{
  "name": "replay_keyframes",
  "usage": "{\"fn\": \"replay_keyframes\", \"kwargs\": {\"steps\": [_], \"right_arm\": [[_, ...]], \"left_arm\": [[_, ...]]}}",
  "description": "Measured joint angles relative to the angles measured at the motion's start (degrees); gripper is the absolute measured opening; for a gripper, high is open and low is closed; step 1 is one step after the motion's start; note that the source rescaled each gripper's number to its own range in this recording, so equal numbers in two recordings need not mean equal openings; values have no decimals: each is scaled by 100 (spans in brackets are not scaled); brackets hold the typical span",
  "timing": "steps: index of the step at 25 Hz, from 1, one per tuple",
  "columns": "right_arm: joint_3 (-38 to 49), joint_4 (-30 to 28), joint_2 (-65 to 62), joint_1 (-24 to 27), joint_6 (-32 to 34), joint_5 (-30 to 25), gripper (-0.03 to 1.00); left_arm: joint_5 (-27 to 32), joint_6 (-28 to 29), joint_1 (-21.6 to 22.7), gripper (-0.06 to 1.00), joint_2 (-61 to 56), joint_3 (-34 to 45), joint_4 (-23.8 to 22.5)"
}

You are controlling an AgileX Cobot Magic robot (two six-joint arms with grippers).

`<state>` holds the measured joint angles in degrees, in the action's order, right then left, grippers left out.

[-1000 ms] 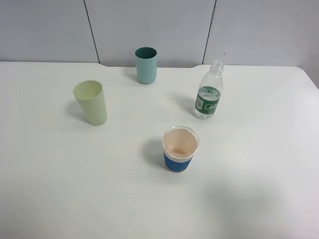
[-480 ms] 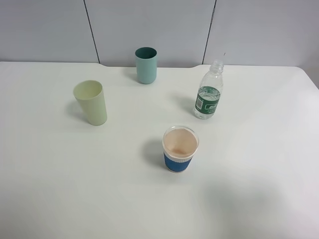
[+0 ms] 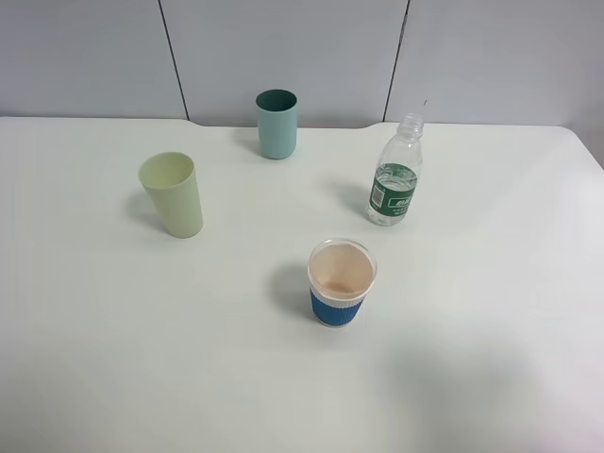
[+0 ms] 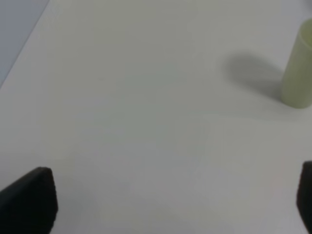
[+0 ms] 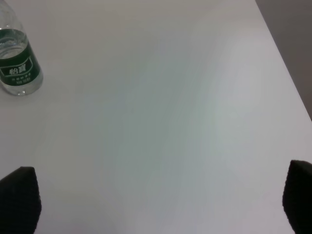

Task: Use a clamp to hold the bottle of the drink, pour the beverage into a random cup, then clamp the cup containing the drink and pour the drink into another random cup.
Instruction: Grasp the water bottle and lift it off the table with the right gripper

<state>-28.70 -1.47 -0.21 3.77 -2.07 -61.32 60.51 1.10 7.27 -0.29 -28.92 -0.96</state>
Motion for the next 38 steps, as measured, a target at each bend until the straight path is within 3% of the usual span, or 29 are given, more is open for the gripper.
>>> {"fn": "replay_keyframes", "kwargs": {"steps": [38], "right_arm": [[0, 0, 0, 0, 0, 0, 100]], "left_arm": [[0, 0, 0, 100, 0, 0, 0]]}}
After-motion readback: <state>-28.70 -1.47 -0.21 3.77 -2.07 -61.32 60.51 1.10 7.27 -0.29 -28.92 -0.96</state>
